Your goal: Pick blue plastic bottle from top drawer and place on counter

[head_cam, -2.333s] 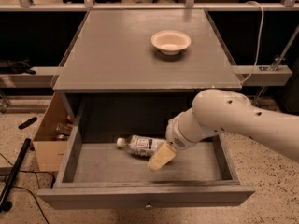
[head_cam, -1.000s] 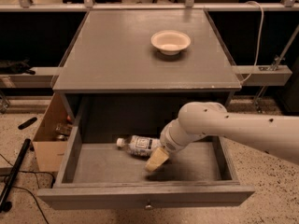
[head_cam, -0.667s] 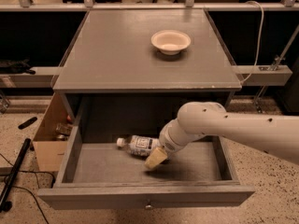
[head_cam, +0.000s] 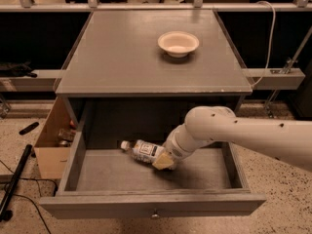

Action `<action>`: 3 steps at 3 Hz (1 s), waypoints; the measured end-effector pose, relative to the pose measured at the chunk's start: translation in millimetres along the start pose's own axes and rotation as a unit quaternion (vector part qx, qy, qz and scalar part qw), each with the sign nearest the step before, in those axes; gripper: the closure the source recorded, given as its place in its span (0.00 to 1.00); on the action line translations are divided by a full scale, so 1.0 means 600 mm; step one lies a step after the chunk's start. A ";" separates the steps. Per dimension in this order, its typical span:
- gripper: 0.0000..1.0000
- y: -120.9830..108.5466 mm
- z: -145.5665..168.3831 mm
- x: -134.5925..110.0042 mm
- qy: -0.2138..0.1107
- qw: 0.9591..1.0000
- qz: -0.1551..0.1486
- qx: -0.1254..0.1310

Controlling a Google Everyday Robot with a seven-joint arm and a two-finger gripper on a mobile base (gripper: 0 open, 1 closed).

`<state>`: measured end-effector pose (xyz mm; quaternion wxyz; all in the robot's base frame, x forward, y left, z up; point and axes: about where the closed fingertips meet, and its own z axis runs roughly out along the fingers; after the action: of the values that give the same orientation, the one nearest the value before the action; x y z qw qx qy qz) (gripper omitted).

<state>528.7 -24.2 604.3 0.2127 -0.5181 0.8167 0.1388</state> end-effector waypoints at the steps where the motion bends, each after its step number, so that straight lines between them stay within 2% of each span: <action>1: 0.88 0.000 0.000 0.000 0.000 1.000 0.000 0.000; 2: 1.00 0.000 0.000 0.000 0.000 1.000 0.000 0.000; 3: 1.00 0.002 0.001 0.000 0.001 1.000 -0.002 0.001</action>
Offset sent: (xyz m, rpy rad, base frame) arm 0.0000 0.0000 0.0000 0.0000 0.0000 0.0000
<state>527.5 -23.4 604.0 0.2122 -0.5200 0.8160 0.1371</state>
